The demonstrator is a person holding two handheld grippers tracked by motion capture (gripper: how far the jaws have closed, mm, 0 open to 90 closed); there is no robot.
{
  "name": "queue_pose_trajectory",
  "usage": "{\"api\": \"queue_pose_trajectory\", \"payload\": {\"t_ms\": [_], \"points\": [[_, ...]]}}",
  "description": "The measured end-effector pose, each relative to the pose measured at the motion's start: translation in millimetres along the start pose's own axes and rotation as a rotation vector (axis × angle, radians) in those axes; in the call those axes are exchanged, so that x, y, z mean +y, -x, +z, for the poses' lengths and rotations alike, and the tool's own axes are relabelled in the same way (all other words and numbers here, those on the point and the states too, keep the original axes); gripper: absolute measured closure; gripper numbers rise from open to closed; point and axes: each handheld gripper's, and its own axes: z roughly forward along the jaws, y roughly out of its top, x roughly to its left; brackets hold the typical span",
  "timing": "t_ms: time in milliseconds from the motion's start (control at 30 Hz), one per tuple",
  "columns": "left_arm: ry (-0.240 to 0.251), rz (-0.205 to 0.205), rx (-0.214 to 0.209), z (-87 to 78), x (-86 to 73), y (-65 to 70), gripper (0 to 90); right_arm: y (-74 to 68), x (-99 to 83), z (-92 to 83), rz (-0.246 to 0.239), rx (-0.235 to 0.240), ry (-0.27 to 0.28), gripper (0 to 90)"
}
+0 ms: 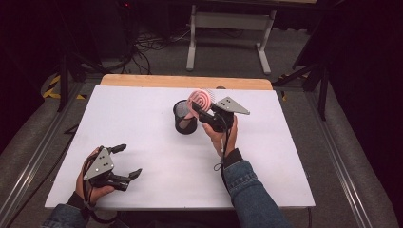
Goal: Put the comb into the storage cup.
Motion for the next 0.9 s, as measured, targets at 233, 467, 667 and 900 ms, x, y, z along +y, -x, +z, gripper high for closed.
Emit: {"api": "queue_pose_trajectory", "payload": {"t_ms": [233,467,667,900], "points": [[-0.001,0.000,0.000,-0.2,-0.2,0.1,5.2,1.2,-3.2,0.8,-0.021,-0.025,-0.015,59.4],[-0.002,0.000,0.000,-0.4,-0.3,0.2,5.2,3.2,-9.6,2.5,-0.014,-0.034,-0.036,59.6],[-0.004,0.003,0.001,-0.1,-0.2,0.3,5.4,5.6,-14.9,3.3,-0.021,-0.048,-0.050,58.8],[-0.005,0.003,0.001,0.0,-0.3,0.5,5.3,6.3,-17.8,3.1,-0.027,-0.057,-0.059,58.5]]}}
